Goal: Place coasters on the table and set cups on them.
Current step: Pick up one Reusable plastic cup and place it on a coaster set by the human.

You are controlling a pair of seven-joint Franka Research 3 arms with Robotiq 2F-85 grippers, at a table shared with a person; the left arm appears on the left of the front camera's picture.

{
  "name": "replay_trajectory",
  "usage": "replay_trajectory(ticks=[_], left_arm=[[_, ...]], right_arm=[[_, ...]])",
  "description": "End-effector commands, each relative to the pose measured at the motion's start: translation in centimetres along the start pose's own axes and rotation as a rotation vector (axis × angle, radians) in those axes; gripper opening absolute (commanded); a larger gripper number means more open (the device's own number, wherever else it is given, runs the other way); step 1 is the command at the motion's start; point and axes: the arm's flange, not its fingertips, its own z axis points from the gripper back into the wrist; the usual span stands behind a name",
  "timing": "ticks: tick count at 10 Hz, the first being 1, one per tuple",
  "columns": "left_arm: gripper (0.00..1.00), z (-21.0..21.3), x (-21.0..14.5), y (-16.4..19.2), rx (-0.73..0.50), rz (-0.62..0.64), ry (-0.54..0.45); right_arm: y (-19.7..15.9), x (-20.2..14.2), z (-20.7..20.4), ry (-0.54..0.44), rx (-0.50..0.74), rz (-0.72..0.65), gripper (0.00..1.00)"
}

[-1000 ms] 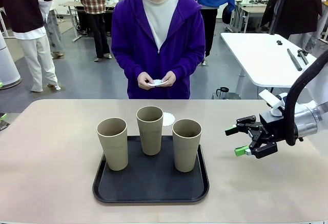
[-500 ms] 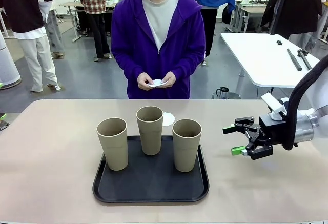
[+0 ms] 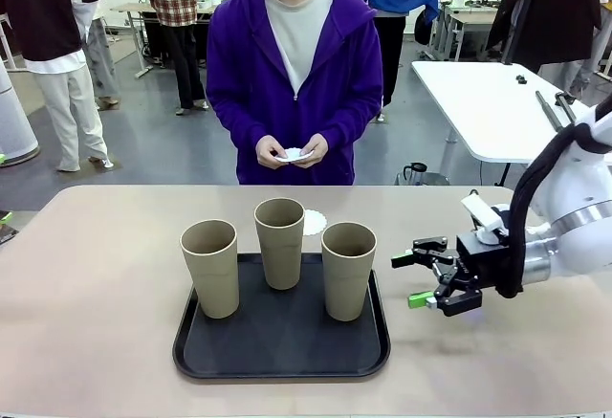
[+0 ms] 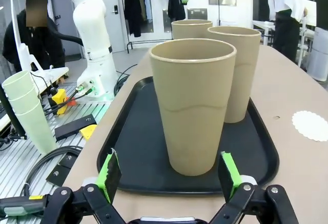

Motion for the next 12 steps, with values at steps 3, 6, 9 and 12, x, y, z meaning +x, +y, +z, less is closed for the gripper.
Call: replay_trajectory(ticks=[3, 6, 9, 12], left_arm=[[1.00, 0.0, -0.1, -0.3, -0.019, -0.006, -0.005], [1.00, 0.0, -0.1, -0.3, -0.019, -0.006, -0.005], [1.00, 0.0, -0.1, -0.3, -0.019, -0.006, -0.005], [1.00, 0.0, -0.1, -0.3, -0.019, -0.006, -0.005]], right_arm=[[-2.1, 0.0, -2.6, -0.004, -0.022, 0.007, 1.00], [-3.1, -0.2, -3.7, 0.002, -0.026, 0.001, 1.00], [-3.9, -0.2, -4.7, -0.002, -0.025, 0.004, 1.00], [-4.2, -0.3, -5.5, -0.004, -0.012, -0.005, 1.00]])
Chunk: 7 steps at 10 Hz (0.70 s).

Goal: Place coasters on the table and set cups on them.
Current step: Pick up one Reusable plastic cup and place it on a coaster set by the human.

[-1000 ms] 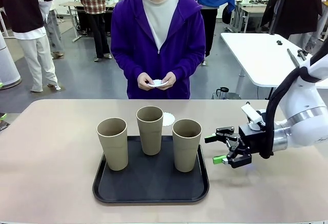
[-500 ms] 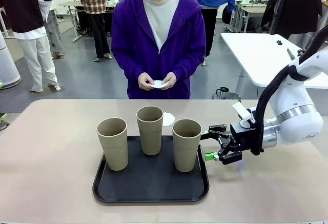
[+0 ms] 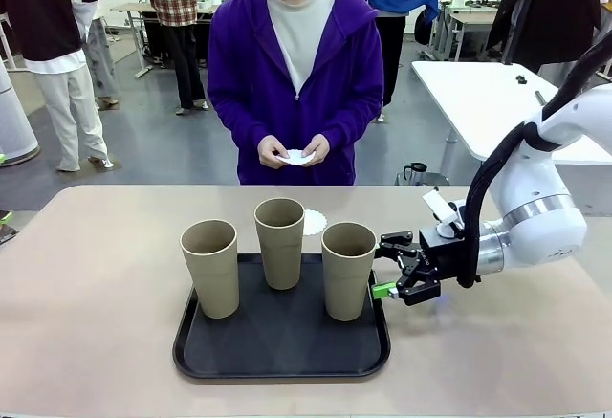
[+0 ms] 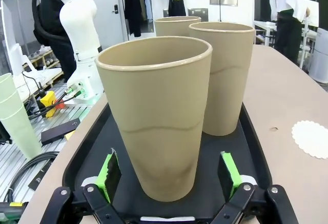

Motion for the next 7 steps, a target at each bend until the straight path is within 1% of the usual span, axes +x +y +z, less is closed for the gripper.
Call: replay_trajectory(ticks=[1, 7], left_arm=[[1.00, 0.0, -0.1, -0.3, -0.019, -0.006, -0.005], [1.00, 0.0, -0.1, -0.3, -0.019, -0.006, -0.005]], right_arm=[[-0.5, -0.2, -1.3, -0.007, -0.018, -0.014, 1.00], [-0.9, -0.1, -4.3, -0.012, 0.015, -0.009, 1.00]])
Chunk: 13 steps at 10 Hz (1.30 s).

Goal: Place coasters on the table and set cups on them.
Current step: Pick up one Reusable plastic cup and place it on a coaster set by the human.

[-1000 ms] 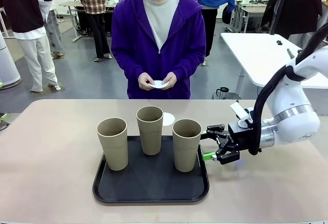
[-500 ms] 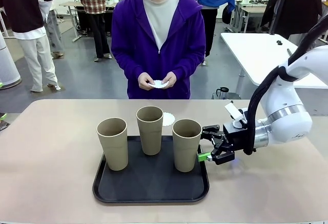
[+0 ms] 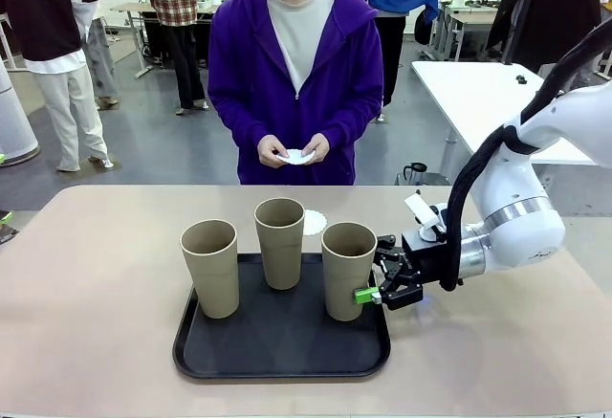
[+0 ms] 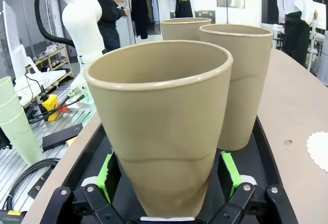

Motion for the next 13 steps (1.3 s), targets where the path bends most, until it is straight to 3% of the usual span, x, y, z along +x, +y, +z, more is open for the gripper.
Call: replay_trajectory(ticks=[1, 4, 7, 8, 10, 13], left_arm=[[1.00, 0.0, -0.1, -0.3, -0.019, -0.006, -0.005], [1.00, 0.0, -0.1, -0.3, -0.019, -0.006, -0.005], [1.00, 0.0, -0.1, -0.3, -0.019, -0.006, -0.005], [1.00, 0.0, -0.1, -0.3, -0.019, -0.006, -0.005], [1.00, 0.0, -0.1, -0.3, -0.019, -0.006, -0.005], [1.00, 0.0, -0.1, -0.3, -0.019, -0.006, -0.005]], right_arm=[[-1.0, -0.4, -1.7, 0.001, -0.016, -0.006, 1.00], [-1.1, -0.6, -3.4, -0.005, 0.012, -0.009, 1.00], [-0.8, -0.2, -2.6, -0.023, 0.002, 0.004, 0.09], [-0.3, 0.7, -2.2, -0.019, -0.009, 0.013, 0.00], [1.3, 3.9, -2.2, 0.009, -0.038, -0.012, 0.00], [3.0, 15.4, -3.4, 0.050, -0.036, 0.001, 0.00]])
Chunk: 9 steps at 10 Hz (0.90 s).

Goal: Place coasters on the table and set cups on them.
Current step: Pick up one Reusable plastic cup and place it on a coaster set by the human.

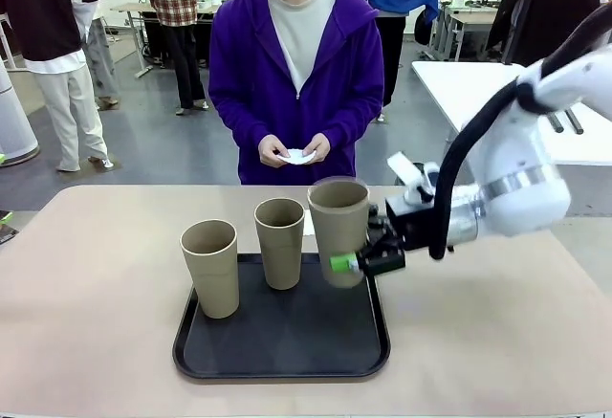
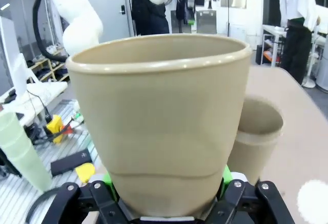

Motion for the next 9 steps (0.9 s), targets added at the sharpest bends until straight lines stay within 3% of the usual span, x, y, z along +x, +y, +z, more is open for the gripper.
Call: replay_trajectory(ticks=[1, 5, 9], left_arm=[[1.00, 0.0, -0.1, -0.3, -0.018, -0.007, -0.006], [1.00, 0.0, -0.1, -0.3, -0.018, -0.007, -0.006], [1.00, 0.0, -0.1, -0.3, -0.018, -0.007, -0.006]], right_arm=[[0.7, 6.8, -0.8, 0.026, -0.049, 0.014, 0.00], [1.7, 13.2, -0.5, -0.003, -0.113, 0.090, 0.00], [1.4, 13.4, 0.0, 0.013, -0.081, 0.094, 0.00]])
